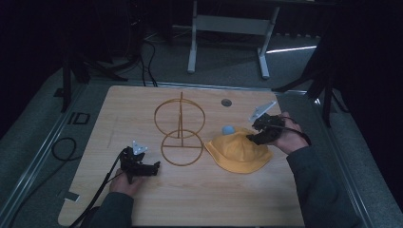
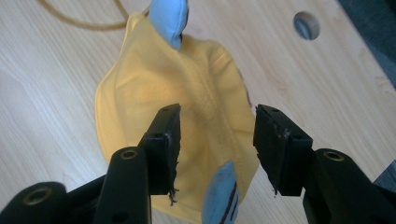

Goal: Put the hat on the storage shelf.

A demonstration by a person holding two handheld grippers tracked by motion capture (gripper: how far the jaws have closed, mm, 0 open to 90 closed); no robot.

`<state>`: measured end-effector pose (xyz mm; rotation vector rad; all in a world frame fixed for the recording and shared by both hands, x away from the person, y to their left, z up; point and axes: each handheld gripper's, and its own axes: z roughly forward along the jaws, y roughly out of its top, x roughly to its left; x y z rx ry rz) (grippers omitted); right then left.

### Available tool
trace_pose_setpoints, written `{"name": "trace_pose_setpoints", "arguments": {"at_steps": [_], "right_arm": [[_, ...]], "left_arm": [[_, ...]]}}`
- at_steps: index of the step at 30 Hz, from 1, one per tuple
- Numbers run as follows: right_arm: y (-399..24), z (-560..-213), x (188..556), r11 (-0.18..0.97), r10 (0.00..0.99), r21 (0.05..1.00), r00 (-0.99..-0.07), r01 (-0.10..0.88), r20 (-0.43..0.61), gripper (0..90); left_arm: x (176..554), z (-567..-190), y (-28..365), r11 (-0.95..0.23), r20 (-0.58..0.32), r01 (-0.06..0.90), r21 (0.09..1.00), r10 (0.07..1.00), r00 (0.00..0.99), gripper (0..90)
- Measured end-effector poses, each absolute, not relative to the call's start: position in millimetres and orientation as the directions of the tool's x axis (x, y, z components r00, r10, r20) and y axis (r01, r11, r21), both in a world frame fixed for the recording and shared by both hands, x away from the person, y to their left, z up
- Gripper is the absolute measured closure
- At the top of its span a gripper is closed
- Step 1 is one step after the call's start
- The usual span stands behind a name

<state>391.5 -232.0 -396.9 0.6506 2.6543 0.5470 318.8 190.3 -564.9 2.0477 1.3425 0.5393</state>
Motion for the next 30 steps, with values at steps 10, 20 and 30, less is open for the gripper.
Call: {"name": "trace_pose_setpoints", "arguments": {"at_steps": [10, 20, 30], "right_arm": [[-208, -406, 404, 0.884, 0.427, 0.316, -0.87, 0.345, -0.246, 60.0], [-197, -421, 423, 0.911, 0.4, 0.199, -0.889, 0.361, -0.221, 62.2], [-196, -418, 419, 0.931, 0.356, 0.187, -0.895, 0.314, -0.27, 81.7]], "left_arm": [[319, -565, 190, -0.29, 0.001, 0.663, 0.69, 0.916, 0.4, 1.9], [319, -565, 191, -0.292, 0.001, 0.663, 0.69, 0.916, 0.401, 1.9], [319, -565, 190, -0.288, 0.0, 0.663, 0.691, 0.917, 0.399, 1.9]]}}
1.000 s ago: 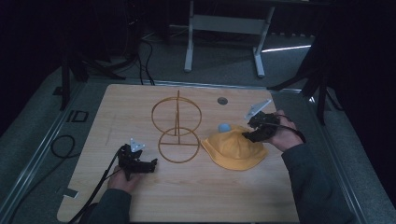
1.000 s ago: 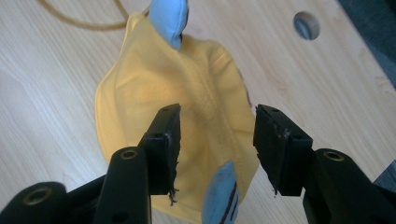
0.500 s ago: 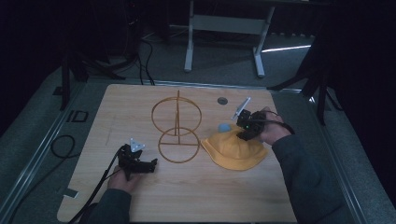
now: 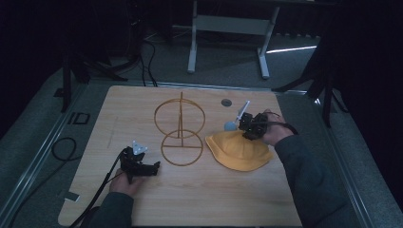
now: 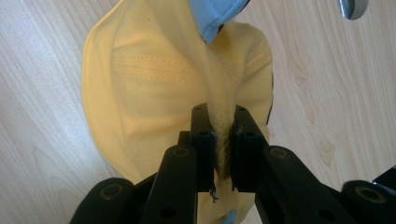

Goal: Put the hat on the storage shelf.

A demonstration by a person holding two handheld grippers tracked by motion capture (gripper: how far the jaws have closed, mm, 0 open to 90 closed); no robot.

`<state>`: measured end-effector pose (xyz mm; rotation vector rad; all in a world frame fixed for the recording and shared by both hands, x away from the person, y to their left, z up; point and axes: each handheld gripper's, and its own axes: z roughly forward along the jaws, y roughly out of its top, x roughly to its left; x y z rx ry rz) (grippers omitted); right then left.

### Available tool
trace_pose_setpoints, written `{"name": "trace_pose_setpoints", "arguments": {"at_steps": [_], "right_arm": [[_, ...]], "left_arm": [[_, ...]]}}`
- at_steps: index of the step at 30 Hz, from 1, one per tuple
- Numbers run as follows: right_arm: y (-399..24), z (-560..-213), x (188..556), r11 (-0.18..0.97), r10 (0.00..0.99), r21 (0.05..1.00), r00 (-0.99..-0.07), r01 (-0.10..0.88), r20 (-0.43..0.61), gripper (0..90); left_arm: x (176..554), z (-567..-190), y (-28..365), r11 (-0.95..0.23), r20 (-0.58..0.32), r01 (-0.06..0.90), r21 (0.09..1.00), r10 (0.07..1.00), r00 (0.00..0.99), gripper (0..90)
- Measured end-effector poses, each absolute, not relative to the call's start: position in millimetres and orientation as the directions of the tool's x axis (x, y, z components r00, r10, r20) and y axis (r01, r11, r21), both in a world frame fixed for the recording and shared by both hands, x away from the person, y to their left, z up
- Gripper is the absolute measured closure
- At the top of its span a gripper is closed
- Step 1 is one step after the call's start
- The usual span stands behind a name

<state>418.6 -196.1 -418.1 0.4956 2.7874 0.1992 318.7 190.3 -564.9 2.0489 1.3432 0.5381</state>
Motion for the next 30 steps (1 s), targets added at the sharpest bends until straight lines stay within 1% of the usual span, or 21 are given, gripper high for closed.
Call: {"name": "trace_pose_setpoints", "arguments": {"at_steps": [11, 30], "right_arm": [[-201, -405, 415, 0.924, 0.366, 0.222, -0.886, 0.311, -0.286, 81.7], [-214, -374, 408, 0.895, 0.41, 0.322, -0.855, 0.31, -0.318, 81.7]], "left_arm": [[319, -565, 190, -0.29, 0.0, 0.663, 0.691, 0.916, 0.4, 1.9], [319, -565, 190, -0.289, 0.0, 0.663, 0.691, 0.917, 0.4, 1.9]]}}
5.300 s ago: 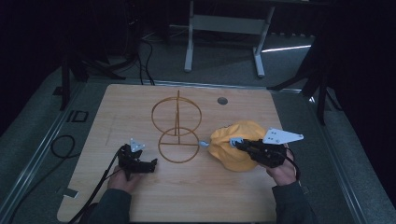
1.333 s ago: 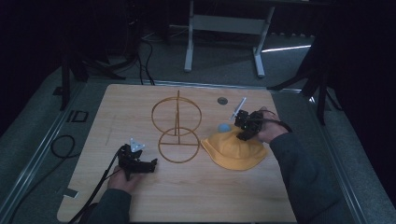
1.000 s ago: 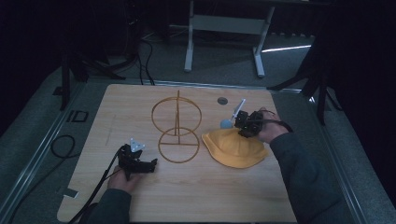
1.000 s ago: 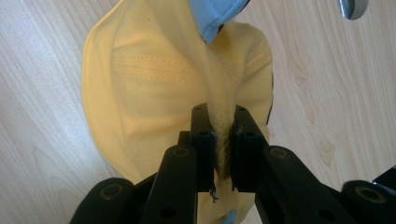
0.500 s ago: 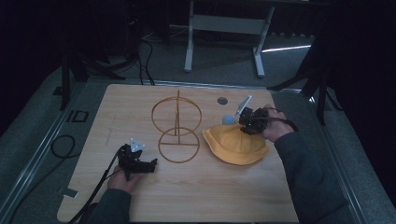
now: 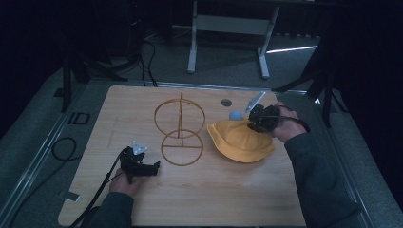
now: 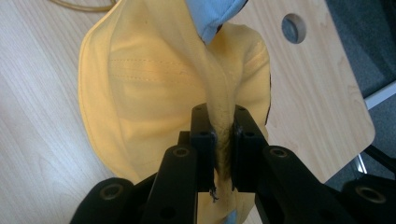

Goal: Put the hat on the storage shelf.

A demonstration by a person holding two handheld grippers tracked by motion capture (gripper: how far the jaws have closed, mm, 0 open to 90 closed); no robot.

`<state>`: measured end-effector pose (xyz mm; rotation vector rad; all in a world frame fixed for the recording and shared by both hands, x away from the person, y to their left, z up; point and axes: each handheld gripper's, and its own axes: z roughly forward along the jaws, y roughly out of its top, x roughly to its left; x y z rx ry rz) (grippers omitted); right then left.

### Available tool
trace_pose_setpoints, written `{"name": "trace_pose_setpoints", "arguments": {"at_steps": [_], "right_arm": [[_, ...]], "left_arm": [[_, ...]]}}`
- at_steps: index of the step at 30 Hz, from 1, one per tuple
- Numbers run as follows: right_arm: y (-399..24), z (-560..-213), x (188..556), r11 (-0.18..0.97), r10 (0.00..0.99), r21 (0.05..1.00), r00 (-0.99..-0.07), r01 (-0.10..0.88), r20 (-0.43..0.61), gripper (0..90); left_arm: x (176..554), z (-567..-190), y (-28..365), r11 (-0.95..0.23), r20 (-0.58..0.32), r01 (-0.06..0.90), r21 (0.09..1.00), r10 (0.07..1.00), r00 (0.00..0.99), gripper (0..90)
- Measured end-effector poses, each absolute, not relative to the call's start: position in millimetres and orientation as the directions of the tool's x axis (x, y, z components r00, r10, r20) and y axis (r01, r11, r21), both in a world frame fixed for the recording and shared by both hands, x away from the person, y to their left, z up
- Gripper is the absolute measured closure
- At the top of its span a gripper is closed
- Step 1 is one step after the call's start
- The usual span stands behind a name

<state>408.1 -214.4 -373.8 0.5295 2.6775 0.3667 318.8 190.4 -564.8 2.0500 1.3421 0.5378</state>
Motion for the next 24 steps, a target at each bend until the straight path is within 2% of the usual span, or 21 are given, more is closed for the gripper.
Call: {"name": "trace_pose_setpoints", "arguments": {"at_steps": [24], "right_arm": [[-226, -329, 403, 0.843, 0.46, 0.455, -0.824, 0.287, -0.331, 82.1]], "left_arm": [[319, -565, 190, -0.287, -0.001, 0.663, 0.691, 0.917, 0.399, 1.9]]}}
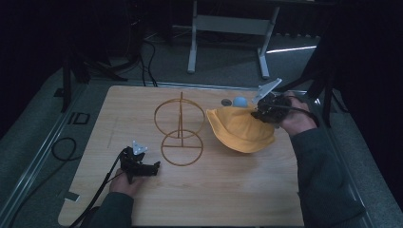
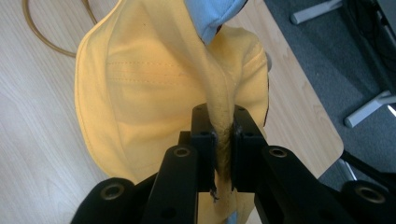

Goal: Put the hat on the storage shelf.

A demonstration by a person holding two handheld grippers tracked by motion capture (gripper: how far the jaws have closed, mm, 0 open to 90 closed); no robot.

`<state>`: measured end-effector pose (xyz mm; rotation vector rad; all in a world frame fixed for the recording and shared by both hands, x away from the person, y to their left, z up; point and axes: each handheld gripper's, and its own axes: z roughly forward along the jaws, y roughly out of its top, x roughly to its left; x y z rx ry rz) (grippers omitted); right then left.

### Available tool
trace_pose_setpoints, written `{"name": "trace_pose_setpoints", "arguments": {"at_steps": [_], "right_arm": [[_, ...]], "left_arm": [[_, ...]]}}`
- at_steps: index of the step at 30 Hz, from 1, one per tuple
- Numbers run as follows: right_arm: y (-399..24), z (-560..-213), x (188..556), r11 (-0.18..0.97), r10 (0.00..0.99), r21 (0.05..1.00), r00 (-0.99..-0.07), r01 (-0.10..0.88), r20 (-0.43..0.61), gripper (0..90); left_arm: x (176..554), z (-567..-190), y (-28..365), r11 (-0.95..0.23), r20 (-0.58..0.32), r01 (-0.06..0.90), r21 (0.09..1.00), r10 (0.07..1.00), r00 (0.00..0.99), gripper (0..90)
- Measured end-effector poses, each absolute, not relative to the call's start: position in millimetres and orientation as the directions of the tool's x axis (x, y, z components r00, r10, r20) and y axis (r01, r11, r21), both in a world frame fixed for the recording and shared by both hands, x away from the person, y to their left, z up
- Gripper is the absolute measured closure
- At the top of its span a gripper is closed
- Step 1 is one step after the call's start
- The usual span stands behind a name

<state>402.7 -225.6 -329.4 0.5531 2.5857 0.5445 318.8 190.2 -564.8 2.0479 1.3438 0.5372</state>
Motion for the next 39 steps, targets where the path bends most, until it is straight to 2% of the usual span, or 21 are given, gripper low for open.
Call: {"name": "trace_pose_setpoints", "arguments": {"at_steps": [18, 39], "right_arm": [[-247, -291, 397, 0.788, 0.511, 0.549, -0.793, 0.278, -0.332, 82.2], [-260, -273, 393, 0.745, 0.533, 0.613, -0.787, 0.263, -0.31, 82.3]], "left_arm": [[319, -565, 190, -0.291, -0.001, 0.665, 0.688, 0.916, 0.401, 1.9], [319, -564, 190, -0.291, -0.001, 0.665, 0.688, 0.916, 0.402, 1.9]]}}
